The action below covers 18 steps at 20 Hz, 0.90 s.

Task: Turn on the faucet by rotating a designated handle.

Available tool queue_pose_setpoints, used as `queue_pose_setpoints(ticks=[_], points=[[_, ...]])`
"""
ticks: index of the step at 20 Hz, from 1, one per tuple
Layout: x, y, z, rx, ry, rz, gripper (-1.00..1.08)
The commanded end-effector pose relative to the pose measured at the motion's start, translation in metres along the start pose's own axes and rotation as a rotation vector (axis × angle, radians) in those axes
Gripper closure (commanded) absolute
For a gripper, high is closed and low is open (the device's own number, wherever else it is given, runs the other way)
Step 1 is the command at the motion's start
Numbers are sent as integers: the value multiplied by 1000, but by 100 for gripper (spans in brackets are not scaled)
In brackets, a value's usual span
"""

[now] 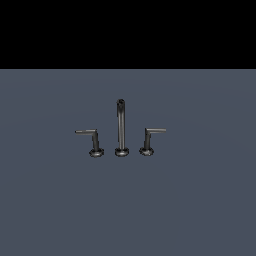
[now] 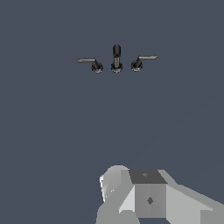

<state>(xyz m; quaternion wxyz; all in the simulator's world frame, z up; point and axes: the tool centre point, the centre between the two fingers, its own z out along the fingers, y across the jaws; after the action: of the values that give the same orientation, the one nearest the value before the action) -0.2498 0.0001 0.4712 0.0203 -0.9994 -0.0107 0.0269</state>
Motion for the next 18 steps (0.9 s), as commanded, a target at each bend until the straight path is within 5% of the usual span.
queue_pose_setpoints(ticks=[1, 18], points=[[0, 0, 0, 0, 0, 0, 108], [12, -30, 37, 1, 7, 154, 108]])
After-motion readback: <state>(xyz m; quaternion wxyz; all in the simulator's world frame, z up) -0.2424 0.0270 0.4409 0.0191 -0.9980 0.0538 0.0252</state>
